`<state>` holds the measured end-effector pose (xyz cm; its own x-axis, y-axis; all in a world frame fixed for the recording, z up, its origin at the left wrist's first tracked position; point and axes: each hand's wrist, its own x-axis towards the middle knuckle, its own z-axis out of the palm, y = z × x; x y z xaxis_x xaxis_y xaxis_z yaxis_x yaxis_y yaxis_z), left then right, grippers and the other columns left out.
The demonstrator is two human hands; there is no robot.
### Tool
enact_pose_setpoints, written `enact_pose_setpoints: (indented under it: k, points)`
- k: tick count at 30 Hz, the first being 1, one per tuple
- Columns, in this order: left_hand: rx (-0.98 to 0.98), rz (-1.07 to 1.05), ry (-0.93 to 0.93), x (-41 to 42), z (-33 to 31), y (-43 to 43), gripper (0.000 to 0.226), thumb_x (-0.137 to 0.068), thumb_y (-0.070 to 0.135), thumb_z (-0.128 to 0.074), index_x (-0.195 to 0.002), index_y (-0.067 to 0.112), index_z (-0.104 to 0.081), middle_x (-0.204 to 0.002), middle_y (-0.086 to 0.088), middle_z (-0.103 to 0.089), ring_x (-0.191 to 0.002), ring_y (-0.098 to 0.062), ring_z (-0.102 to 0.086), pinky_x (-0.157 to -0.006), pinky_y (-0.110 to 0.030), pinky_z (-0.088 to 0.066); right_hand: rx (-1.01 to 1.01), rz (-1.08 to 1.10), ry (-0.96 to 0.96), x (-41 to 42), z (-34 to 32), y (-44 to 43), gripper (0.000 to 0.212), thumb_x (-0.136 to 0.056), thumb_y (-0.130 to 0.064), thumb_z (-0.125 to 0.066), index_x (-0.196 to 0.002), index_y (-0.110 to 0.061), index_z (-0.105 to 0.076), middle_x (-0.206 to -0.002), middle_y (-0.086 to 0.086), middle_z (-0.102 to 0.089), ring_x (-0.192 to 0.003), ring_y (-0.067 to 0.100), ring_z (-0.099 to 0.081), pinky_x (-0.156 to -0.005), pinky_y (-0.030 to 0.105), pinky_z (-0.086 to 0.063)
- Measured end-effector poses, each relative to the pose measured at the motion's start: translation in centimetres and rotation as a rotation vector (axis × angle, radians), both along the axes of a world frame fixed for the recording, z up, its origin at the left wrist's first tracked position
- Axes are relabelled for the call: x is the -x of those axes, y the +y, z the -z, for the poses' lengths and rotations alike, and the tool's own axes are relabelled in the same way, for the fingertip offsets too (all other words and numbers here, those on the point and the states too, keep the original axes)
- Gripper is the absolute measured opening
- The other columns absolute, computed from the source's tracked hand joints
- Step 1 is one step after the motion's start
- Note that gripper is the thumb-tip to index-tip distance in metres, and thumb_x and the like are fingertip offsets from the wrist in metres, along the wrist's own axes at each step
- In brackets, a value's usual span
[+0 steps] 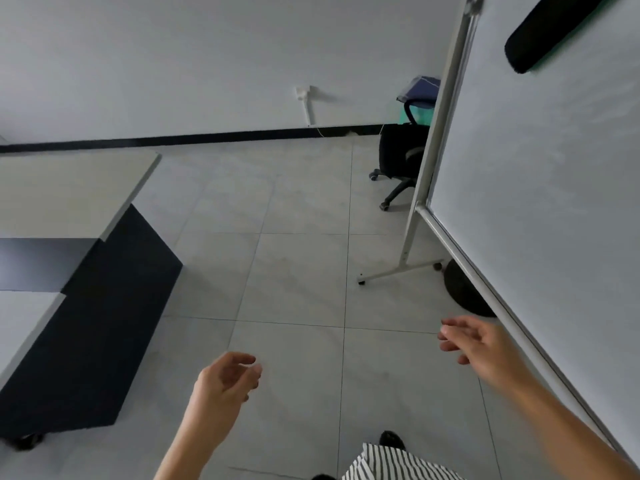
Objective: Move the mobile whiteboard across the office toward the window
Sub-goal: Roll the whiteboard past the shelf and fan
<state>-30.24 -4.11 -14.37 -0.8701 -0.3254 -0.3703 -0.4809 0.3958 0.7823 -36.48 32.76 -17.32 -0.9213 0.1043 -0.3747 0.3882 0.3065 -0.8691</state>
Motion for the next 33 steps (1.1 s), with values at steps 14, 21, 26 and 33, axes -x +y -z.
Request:
enact_pose_setpoints:
  k: [14,21,26,33]
  points:
    - [-0.073,-0.054,-0.001,25.0,3.0,-9.5,0.004,-0.086,0.006,-0.07,-0.086,0.01,-0.069,-0.074,-0.011,-0.077,-0.075,-0.031,-0.074,-0.065,-0.038,-0.055,-0.016,0.079,-0.002,24.0,1.3,-8.4,0.013,-0.089,-0.008,-0.062,-0.101,-0.005,-0.066,-0.088,0.012,-0.073,-0.08,0.025,-0.071,-0.062,0.035,-0.051]
    - [-0.018,0.205,-0.01,44.3,0.7,-13.1,0.005,-0.084,0.019,-0.073,-0.087,0.019,-0.069,-0.074,-0.008,-0.077,-0.078,-0.03,-0.073,-0.075,-0.047,-0.056,0.022,0.297,0.055,33.5,-1.5,-11.4,0.01,-0.089,-0.008,-0.062,-0.096,-0.01,-0.068,-0.083,0.007,-0.076,-0.072,0.02,-0.072,-0.064,0.036,-0.053]
    - [-0.047,0.366,0.015,56.0,0.9,-9.9,0.004,-0.085,0.018,-0.072,-0.087,0.019,-0.068,-0.075,-0.009,-0.076,-0.079,-0.038,-0.071,-0.071,-0.044,-0.054,0.035,0.451,0.027,38.0,-1.1,-10.5,0.01,-0.088,-0.008,-0.063,-0.096,-0.011,-0.069,-0.084,0.007,-0.077,-0.074,0.021,-0.073,-0.063,0.034,-0.052]
    - [-0.072,0.624,0.005,68.8,0.5,0.5,0.003,-0.088,0.016,-0.069,-0.089,0.019,-0.068,-0.081,-0.015,-0.075,-0.084,-0.041,-0.069,-0.075,-0.052,-0.055,0.038,0.678,0.004,45.9,0.3,-5.8,0.011,-0.088,-0.012,-0.064,-0.098,-0.012,-0.068,-0.084,0.006,-0.077,-0.078,0.022,-0.073,-0.064,0.033,-0.05]
